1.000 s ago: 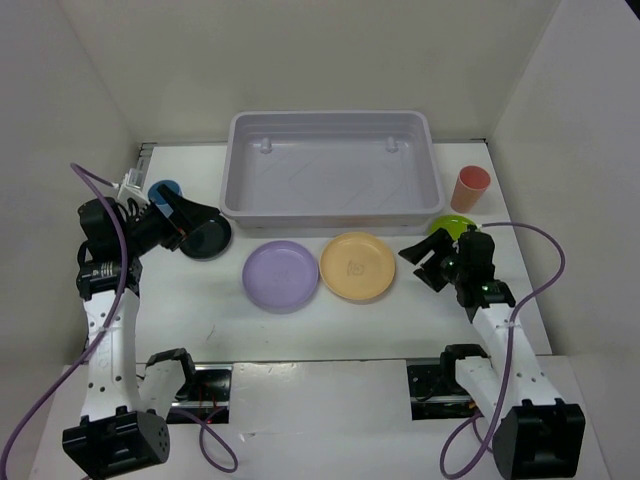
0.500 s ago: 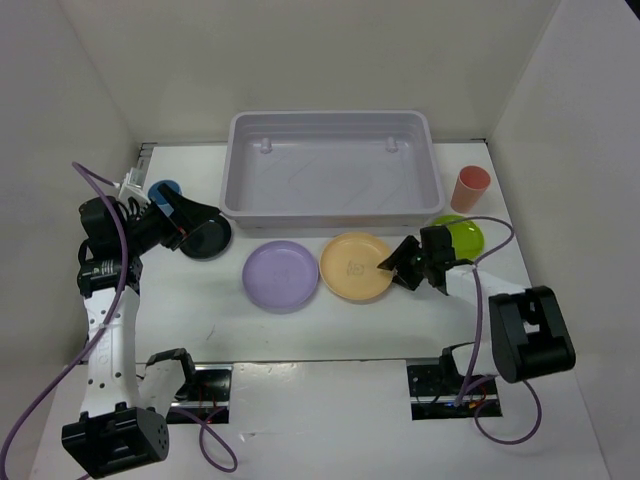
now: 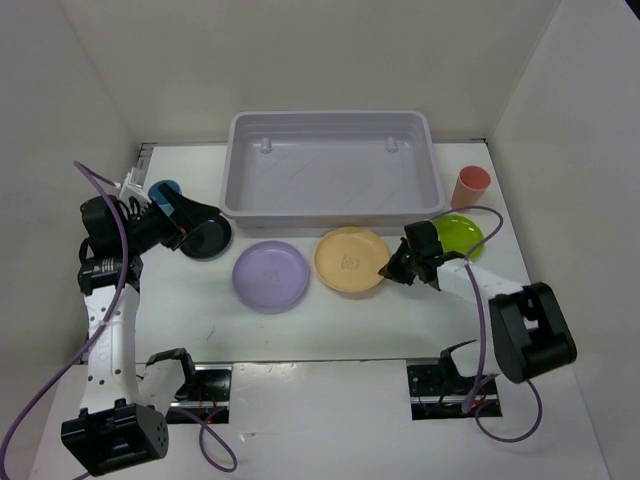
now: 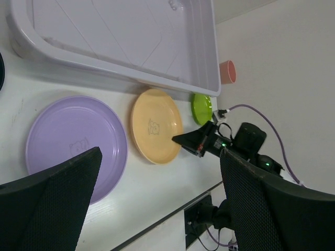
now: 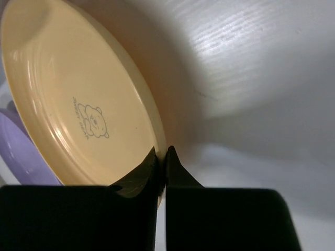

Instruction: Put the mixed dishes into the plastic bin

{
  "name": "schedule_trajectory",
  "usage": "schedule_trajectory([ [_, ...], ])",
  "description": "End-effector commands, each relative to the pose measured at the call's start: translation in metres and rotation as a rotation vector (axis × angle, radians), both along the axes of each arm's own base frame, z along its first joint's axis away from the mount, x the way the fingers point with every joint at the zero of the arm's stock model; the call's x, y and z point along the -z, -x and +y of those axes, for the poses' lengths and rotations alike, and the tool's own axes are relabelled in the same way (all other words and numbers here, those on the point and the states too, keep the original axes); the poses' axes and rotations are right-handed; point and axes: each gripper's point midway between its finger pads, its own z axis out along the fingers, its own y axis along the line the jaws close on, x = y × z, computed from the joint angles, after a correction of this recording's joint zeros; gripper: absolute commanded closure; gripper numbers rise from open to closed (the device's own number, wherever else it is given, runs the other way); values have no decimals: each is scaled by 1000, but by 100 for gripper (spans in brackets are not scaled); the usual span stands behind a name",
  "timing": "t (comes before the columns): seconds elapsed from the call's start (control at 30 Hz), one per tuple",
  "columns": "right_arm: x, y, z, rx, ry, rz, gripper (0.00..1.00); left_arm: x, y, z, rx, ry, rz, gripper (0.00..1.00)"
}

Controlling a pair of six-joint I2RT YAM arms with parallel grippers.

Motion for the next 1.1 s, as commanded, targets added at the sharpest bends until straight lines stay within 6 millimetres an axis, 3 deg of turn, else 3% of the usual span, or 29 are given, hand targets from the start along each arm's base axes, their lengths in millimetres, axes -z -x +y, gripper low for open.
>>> schedule_trajectory([
  [0.0, -57, 0, -1, -47, 73, -82, 100, -10, -3, 0, 21, -16, -47, 0],
  [0.1, -89, 15, 19, -196, 62, -86, 100, -10, -3, 0, 21, -16, -47, 0],
  [0.27, -112, 39, 68, -461, -37, -82, 100, -5, -4, 0, 18, -7, -41, 0],
  [0.37, -153, 21, 86, -491, -87, -203, 100, -3, -3, -1, 18, -4, -31, 0],
  [0.5, -212, -42, 85, -398, -37, -386, 100, -6, 1, -2, 18, -7, -41, 0],
  [0.53, -206, -67, 79, -359, -29, -387, 100, -6, 1, -2, 18, -7, -41, 0],
  [0.6, -210, -95, 76, -339, -36, -418, 100, -9, 4, -4, 27, -7, -53, 0],
  [0.63, -194, -114, 69, -304, -31, -391, 100, -7, 5, -4, 27, -3, -41, 0],
  [0.7, -190, -140, 68, -256, -52, -432, 100, -12, 8, -5, 22, 6, -56, 0],
  [0.73, -168, -155, 62, -222, -43, -399, 100, -12, 9, -7, 13, 30, -53, 0],
  [0.77, -163, -169, 59, -201, -49, -410, 100, -10, 12, -8, 10, 38, -56, 0],
  [0.87, -135, -206, 49, -145, -39, -359, 100, -12, 14, -8, 11, 35, -66, 0],
  [0.93, -133, -223, 44, -116, -37, -362, 100, -16, 15, -8, 15, 24, -60, 0],
  [1.0, -117, -239, 32, -78, -39, -338, 100, -18, 16, -8, 18, 14, -67, 0],
  [1.03, -125, -249, 33, -69, -35, -363, 100, -18, 16, -8, 18, 14, -67, 0],
  [1.07, -110, -254, 25, -55, -26, -324, 100, -18, 16, -8, 18, 14, -67, 0],
])
